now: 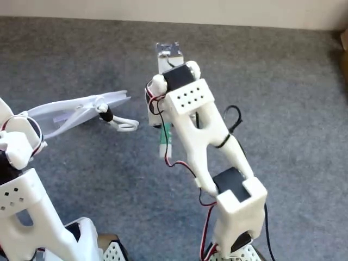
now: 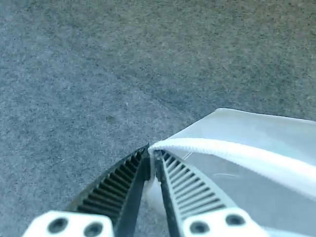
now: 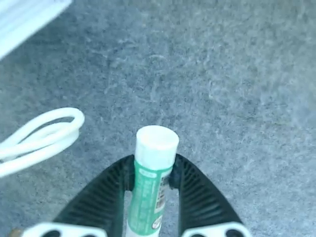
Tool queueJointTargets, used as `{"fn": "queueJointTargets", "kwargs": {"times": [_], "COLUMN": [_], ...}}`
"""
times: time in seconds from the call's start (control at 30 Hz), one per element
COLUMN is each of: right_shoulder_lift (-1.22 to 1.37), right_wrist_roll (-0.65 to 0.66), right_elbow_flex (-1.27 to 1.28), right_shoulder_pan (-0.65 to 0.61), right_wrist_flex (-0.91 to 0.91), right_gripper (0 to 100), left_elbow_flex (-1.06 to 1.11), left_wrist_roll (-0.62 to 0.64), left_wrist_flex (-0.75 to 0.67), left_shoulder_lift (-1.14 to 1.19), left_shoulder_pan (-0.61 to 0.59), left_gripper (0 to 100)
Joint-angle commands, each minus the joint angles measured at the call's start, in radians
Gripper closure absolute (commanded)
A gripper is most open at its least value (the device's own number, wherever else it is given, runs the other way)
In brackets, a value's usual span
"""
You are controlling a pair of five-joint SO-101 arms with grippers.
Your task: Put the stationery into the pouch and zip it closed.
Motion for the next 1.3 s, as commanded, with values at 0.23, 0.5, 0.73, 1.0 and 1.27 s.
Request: {"fn": "queueJointTargets", "kwargs": {"times": [0.23, 0.5, 0.73, 1.0, 1.27], "right_shoulder_lift": [-0.163, -0.239, -0.328, -0.562, -0.825], "right_wrist_roll": [0.009, 0.009, 0.009, 0.009, 0.009], "right_elbow_flex": [-0.004, 0.016, 0.147, 0.446, 0.822], "right_shoulder_pan": [0.005, 0.007, -0.058, -0.087, -0.088], "right_wrist_flex": [0.021, 0.019, -0.044, -0.246, -0.578], "right_gripper": [99.5, 99.5, 99.5, 99.5, 99.5], "left_elbow_flex": [-0.008, -0.007, 0.018, 0.018, 0.019], "left_wrist_roll": [0.002, -0.038, -0.077, -0.078, -0.078], "left_wrist_flex": [-0.006, -0.006, -0.011, -0.006, -0.006], "left_shoulder_lift": [0.005, 0.005, 0.004, 0.004, 0.004], "left_shoulder_pan": [0.114, 0.206, 0.26, 0.285, 0.285], "left_gripper": [99, 99, 99, 99, 99]}}
